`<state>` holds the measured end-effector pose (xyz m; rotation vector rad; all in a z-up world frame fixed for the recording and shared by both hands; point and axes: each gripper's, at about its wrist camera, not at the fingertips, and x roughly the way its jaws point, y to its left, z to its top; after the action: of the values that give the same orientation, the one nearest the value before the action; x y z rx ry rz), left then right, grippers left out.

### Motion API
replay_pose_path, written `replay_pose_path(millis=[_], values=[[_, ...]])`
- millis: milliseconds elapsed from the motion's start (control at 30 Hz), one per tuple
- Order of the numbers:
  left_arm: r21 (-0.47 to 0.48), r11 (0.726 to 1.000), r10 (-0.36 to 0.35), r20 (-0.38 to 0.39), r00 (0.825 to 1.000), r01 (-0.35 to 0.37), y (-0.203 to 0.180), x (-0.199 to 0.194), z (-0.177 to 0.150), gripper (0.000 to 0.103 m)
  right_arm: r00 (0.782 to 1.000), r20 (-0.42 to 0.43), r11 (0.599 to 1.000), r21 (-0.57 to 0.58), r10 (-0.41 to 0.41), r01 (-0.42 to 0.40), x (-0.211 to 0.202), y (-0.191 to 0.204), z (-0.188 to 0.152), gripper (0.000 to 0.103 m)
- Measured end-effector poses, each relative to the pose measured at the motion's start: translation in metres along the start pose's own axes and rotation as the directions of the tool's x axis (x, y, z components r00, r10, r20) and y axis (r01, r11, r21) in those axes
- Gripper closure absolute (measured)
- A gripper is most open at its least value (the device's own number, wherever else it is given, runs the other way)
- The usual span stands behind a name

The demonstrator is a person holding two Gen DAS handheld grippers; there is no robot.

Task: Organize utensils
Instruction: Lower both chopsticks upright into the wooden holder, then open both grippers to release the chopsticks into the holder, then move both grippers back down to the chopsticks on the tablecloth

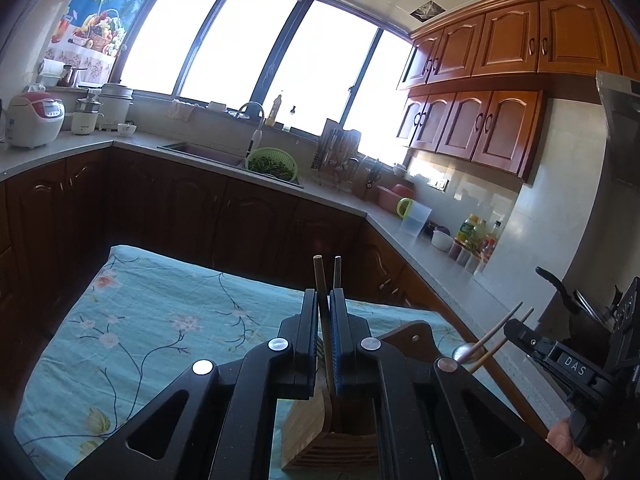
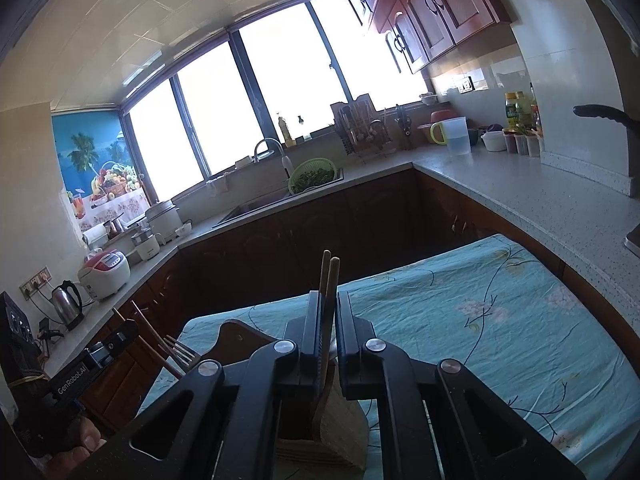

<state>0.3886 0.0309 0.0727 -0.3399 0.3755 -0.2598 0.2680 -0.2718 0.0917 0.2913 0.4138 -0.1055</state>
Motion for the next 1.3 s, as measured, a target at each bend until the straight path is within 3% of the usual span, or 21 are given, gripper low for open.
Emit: replay_pose_path(millis=[167,200,233,267,333,400,467,567,633,900,1300], values=[[-0.007,1.000,-0.002,-0.024,1.000,0.002,0.003,-0.002,0.003,0.098,1.000,-0.020,1.000,0.024,0.014,-0.013,0.002,-0.004,0.004,0.091],[-0.011,1.000,-0.007,-0.029,1.000,0.007,0.004,-0.006,0.003,0.094,1.000,-0.021,0.999,0.031,0.015,-0.015,0.000,-0.005,0.005,0.090],[-0.012,1.000,-0.011,-0.029,1.000,0.011,0.005,-0.009,0.005,0.086,1.000,-0.016,0.999,0.039,0.017,-0.016,-0.002,-0.006,0.006,0.082],[-0.013,1.000,-0.012,-0.023,1.000,0.011,0.005,-0.011,0.006,0.080,1.000,-0.007,0.999,0.048,0.023,-0.023,-0.006,-0.008,0.007,0.067],[-0.010,1.000,-0.009,0.000,1.000,0.009,0.005,-0.021,0.006,0.060,0.999,0.019,0.997,0.068,0.036,-0.037,-0.015,-0.012,0.010,0.052],[-0.004,1.000,-0.001,0.018,1.000,0.002,0.004,-0.030,0.005,0.053,0.998,0.043,0.995,0.083,0.045,-0.048,-0.025,-0.015,0.012,0.048],[-0.004,1.000,0.000,0.027,1.000,0.000,0.005,-0.040,0.002,0.047,0.996,0.062,0.993,0.100,0.058,-0.064,-0.035,-0.017,0.013,0.034],[-0.001,1.000,0.021,0.039,0.999,-0.021,0.005,-0.055,-0.004,0.027,0.992,0.105,0.990,0.113,0.070,-0.082,-0.054,-0.020,0.011,0.013],[0.002,0.999,0.033,0.050,0.998,-0.033,0.004,-0.069,-0.013,0.021,0.989,0.124,0.989,0.114,0.075,-0.089,-0.066,-0.021,0.007,0.004],[0.024,0.998,0.053,0.017,0.998,-0.054,0.000,-0.111,-0.044,0.014,0.991,0.108,0.990,0.108,0.075,-0.086,-0.103,-0.023,-0.017,0.003],[-0.001,0.998,0.069,-0.063,0.996,-0.070,0.001,-0.166,-0.071,0.013,0.998,0.034,0.991,0.120,0.050,-0.054,-0.143,-0.039,-0.064,0.003]])
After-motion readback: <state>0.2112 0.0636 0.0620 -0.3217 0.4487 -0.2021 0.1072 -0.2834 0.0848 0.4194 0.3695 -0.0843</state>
